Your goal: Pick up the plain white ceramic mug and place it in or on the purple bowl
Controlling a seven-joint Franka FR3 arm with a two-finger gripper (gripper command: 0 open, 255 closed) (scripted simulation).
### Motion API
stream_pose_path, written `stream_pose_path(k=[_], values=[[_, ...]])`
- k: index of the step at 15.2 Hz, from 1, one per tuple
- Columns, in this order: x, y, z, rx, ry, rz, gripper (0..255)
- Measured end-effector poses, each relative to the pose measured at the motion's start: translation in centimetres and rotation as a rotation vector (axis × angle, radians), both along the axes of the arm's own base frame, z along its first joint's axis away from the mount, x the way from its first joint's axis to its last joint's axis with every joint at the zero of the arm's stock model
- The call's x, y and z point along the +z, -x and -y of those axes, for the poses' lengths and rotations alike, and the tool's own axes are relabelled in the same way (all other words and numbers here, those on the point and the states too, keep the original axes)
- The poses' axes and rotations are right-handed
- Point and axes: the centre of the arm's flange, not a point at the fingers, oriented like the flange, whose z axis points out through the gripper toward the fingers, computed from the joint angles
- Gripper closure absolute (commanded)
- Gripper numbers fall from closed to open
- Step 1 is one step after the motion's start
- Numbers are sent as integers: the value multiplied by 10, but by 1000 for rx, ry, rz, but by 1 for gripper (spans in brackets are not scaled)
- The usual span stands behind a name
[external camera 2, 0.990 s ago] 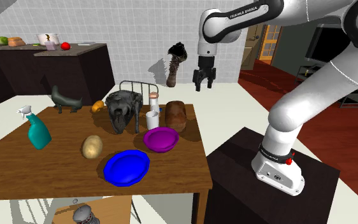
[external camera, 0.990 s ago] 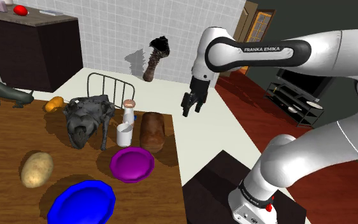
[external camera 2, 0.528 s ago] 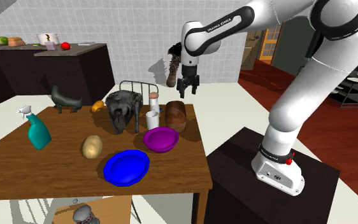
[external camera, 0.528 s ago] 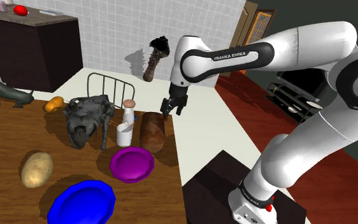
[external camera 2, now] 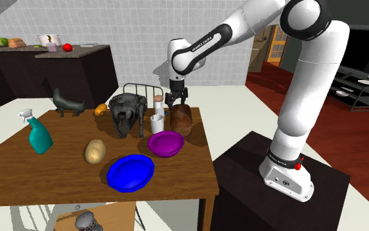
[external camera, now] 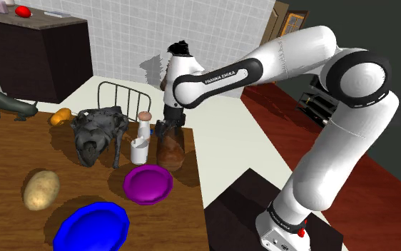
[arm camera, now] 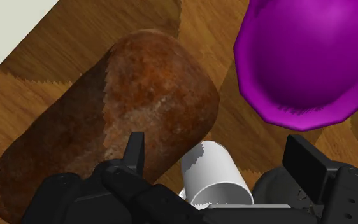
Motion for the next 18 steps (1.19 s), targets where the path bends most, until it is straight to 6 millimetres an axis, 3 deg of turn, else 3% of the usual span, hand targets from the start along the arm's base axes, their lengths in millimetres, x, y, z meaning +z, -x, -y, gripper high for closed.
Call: stream_pose_path(k=[13,18], values=[[-81,-106,-95,74,49,60,0],[-107,-113,-100,78,54,64,0]])
